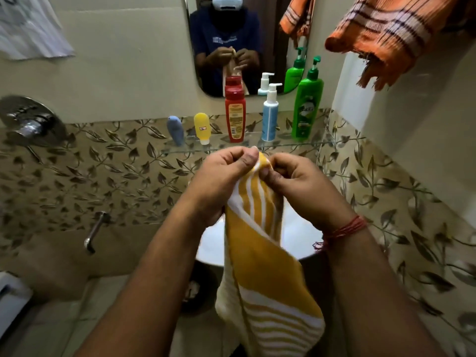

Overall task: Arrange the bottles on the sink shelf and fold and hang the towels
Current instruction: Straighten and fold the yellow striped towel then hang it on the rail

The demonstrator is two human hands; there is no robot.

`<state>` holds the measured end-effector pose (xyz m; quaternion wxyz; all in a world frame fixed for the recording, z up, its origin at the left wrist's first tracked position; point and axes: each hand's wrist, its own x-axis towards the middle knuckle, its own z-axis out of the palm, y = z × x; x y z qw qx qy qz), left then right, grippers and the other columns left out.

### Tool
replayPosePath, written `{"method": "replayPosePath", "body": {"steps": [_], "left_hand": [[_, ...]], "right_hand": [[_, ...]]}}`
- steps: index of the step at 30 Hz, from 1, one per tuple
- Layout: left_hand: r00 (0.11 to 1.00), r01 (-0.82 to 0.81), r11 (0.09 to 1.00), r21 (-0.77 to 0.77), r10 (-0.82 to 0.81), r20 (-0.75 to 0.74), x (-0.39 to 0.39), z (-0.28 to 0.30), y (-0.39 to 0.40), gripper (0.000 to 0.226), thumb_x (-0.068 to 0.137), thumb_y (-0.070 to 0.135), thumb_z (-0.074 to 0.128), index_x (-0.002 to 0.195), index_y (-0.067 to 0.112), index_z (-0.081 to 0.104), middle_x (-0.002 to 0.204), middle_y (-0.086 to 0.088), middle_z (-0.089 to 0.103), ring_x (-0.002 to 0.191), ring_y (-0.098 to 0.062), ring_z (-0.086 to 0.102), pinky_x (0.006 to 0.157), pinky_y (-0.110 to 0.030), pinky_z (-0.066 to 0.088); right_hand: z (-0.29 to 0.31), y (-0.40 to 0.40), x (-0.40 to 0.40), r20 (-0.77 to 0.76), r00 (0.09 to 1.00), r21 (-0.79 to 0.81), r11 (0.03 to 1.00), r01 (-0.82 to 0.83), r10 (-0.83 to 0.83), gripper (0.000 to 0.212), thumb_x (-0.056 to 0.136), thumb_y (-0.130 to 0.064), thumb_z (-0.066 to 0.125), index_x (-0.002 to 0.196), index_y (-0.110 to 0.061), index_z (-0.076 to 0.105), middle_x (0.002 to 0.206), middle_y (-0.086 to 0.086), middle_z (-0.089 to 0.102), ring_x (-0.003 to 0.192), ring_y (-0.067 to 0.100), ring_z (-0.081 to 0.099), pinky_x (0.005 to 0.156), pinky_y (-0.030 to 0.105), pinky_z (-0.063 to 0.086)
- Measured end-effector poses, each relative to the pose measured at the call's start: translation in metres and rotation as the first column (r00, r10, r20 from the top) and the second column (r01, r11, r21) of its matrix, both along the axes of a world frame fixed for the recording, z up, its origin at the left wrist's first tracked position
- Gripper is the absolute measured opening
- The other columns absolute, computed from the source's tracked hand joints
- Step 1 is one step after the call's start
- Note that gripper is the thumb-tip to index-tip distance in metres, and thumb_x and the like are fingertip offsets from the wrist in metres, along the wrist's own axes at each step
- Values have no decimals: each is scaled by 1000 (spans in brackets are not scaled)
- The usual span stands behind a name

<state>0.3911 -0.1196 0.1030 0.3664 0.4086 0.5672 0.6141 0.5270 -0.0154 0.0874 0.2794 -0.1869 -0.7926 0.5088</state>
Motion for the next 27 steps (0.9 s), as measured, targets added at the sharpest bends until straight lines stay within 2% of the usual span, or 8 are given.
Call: {"method": "replayPosePath", "body": {"steps": [2,5,9,13,18,21,23,27], "left_hand": [[983,-10,1000,-25,5,-181,-15,9,-9,25,87,36,65,92,12,71,88,-7,73,83,-22,71,78,-36,60],[915,-44,993,-112,-5,-404,-31,6,-19,20,90,32,69,97,13,72,98,-10,71,94,-27,68,88,-46,58],[761,-345,938,-38,256,-595,-56,-15,-26,19,96,7,57,99,20,71,97,2,67,94,-16,64,85,-50,57],[789,-376,926,22,333,-517,-60,-16,-27,19,100,14,53,106,24,68,95,9,67,84,-1,65,77,-33,59],[786,-116,990,85,144,-602,-38,12,-7,18,100,15,55,103,25,69,97,10,68,95,-4,64,79,-23,52],[727,-122,988,98,156,-669,-44,17,-3,14,98,16,59,95,22,71,88,5,68,86,-7,63,74,-26,51],[714,-151,988,24,126,-689,-55,13,-8,16,98,22,61,85,28,68,80,9,65,76,0,59,64,-22,44],[612,-299,953,-56,146,-777,-74,3,-16,22,98,17,60,85,34,65,86,13,65,82,0,59,66,-20,42]], "right_hand": [[12,-6,-4,-117,990,5,997,78,-76,30,95,-28,62,89,1,65,80,13,65,74,24,62,68,40,52],[28,-13,-1,-229,960,34,984,176,-164,24,96,-21,61,83,-2,65,76,8,59,70,13,56,63,29,48],[50,-9,15,-342,881,5,937,350,-328,22,96,-25,61,75,-21,67,71,-7,62,65,3,57,60,18,47],[67,-6,14,-131,907,331,845,420,-400,14,97,-37,58,90,-25,63,82,-10,62,69,-3,56,57,12,43],[57,-15,-28,353,908,418,907,61,-224,47,88,-40,67,131,-34,49,112,-16,54,103,7,54,73,20,43],[50,-12,-32,274,932,501,862,73,-238,5,95,-33,60,96,-36,64,89,-14,63,88,10,59,63,20,38],[49,-3,-23,194,929,520,836,175,-315,13,97,-30,57,87,-36,62,77,-17,57,73,4,54,56,22,36],[47,9,-11,84,912,541,787,297,-402,16,95,-34,57,89,-26,70,78,-11,62,73,4,55,63,21,43]]}}
